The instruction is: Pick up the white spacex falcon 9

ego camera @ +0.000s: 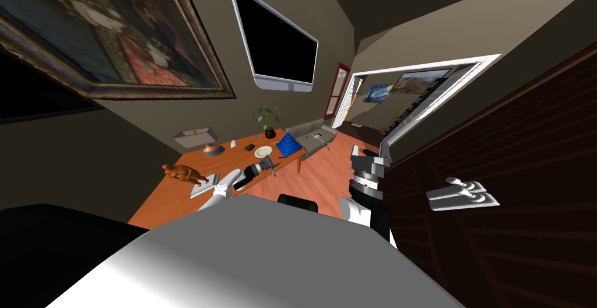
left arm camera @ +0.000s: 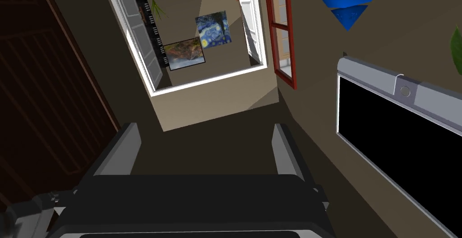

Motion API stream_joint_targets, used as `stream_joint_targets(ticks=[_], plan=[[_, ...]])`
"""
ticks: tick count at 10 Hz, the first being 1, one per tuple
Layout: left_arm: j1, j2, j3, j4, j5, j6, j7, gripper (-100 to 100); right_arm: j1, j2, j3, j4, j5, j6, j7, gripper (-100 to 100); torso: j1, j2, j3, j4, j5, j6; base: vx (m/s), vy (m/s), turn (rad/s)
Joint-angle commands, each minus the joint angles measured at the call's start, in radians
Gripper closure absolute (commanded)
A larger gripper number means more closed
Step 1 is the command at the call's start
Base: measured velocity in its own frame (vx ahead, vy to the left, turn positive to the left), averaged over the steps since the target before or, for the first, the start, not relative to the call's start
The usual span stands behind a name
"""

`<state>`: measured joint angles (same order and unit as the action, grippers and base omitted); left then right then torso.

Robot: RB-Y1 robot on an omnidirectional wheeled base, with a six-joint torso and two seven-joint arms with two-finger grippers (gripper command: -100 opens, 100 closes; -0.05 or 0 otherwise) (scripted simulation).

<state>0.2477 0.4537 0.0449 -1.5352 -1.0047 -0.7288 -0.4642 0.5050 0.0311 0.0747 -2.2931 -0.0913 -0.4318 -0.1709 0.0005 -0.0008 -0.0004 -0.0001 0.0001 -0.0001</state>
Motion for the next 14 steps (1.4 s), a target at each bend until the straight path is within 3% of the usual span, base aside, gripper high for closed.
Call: stream_joint_targets(ticks=[1,2,4,5,6,7,9,10,11,12,14], plan=[[-0.01,0.015,0.0,0.025,-0.05,-0.004,-0.018,-100,0.0,0.0,0.0,0.0,0.0,0.0,0.0,0,0.0,0.0,0.0,0.0,0.0,0.0,-0.001,0.007,-0.115],[-0.022,0.041,0.004,0.067,-0.082,-0.018,-0.059,-100,0.0,0.0,0.0,0.0,0.0,0.0,0.0,0,0.0,0.0,0.0,0.0,0.0,-0.001,-0.001,0.005,-0.206],[-0.022,0.041,0.004,0.075,-0.124,-0.018,-0.059,-100,0.0,0.0,0.0,0.0,0.0,0.0,0.0,0,0.0,0.0,0.0,0.0,0.0,-0.001,-0.002,0.006,-0.04],[-0.033,0.067,0.008,0.114,-0.163,-0.033,-0.1,-100,0.0,0.0,0.0,0.0,0.0,0.0,0.0,0,0.0,0.0,0.0,0.0,0.0,-0.001,0.001,-0.002,-0.18],[-0.033,0.067,0.008,0.124,-0.193,-0.033,-0.1,-100,0.0,0.0,0.0,0.0,0.0,0.0,0.0,0,0.0,0.0,0.0,0.0,0.0,0.0,0.001,0.004,-0.119],[-0.044,0.092,0.011,0.151,-0.225,-0.048,-0.139,-100,0.0,0.0,0.0,0.0,0.0,0.0,0.0,0,0.0,0.0,0.0,0.0,0.0,-0.001,0.001,0.001,-0.225],[-0.044,0.092,0.011,0.173,-0.261,-0.048,-0.139,-100,0.0,0.0,0.0,0.0,0.0,0.0,0.0,0,0.0,0.0,0.0,0.0,0.0,-0.001,0.002,0.005,-0.036],[-0.053,0.117,0.014,0.22,-0.3,-0.063,-0.178,-100,0.0,0.0,0.0,0.0,0.0,0.0,0.0,0,0.0,0.0,0.0,0.0,0.0,-0.001,0.003,-0.004,-0.176],[-0.053,0.117,0.014,0.221,-0.327,-0.063,-0.178,-100,0.0,0.0,0.0,0.0,0.0,0.0,0.0,0,0.0,0.0,0.0,0.0,0.0,0.0,0.003,0.002,-0.132],[-0.062,0.14,0.018,0.268,-0.355,-0.078,-0.216,-100,0.0,0.0,0.0,0.0,0.0,0.0,0.0,0,0.0,0.0,0.0,0.0,0.0,-0.001,0.006,-0.002,-0.198],[-0.062,0.14,0.018,0.268,-0.393,-0.078,-0.216,-100,0.0,0.0,0.0,0.0,0.0,0.0,0.0,0,0.0,0.0,0.0,0.0,0.0,-0.001,0.004,0.002,-0.038]])
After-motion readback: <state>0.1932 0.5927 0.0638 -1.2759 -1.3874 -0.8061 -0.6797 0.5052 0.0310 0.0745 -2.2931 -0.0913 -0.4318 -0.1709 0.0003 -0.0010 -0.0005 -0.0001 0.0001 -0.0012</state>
